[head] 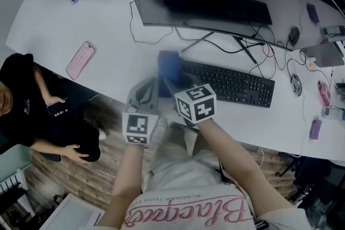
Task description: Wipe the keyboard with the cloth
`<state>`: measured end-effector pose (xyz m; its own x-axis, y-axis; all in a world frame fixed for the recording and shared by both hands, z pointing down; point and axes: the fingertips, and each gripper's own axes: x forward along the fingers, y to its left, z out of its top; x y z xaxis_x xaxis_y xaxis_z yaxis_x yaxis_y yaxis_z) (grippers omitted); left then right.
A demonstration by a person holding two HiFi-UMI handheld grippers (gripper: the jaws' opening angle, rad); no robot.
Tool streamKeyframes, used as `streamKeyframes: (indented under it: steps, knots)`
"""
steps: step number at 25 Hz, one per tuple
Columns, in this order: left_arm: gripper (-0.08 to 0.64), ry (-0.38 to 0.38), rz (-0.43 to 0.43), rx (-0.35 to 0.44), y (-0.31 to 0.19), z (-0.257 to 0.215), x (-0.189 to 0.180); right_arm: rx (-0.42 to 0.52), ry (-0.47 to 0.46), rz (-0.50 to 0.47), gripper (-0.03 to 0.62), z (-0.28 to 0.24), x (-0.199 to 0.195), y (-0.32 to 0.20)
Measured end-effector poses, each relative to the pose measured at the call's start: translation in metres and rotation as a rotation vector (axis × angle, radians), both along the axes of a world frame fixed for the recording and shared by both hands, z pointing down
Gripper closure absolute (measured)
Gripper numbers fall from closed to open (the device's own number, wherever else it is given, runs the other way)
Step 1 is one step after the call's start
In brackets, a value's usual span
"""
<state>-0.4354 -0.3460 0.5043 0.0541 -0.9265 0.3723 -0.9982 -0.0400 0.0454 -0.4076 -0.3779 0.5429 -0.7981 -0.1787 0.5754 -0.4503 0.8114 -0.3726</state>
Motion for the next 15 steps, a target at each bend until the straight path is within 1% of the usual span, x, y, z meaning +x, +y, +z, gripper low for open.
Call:
streamKeyframes:
  steps: [5, 9, 15]
  knots:
    - [0.555, 0.002, 0.016, -0.011, -0.008, 0.004, 0.011, -0.100, 0.003, 0.052, 0.500, 0.008, 0.012, -0.008]
    - [0.555, 0.003, 0.030, -0.013, -0.013, 0.004, 0.022, -0.195, -0.021, 0.074, 0.500, 0.013, 0.020, -0.011]
    - [0.555, -0.004, 0.029, -0.019, -0.018, 0.005, 0.032, -0.240, -0.033, 0.057, 0.500, 0.013, 0.030, -0.013]
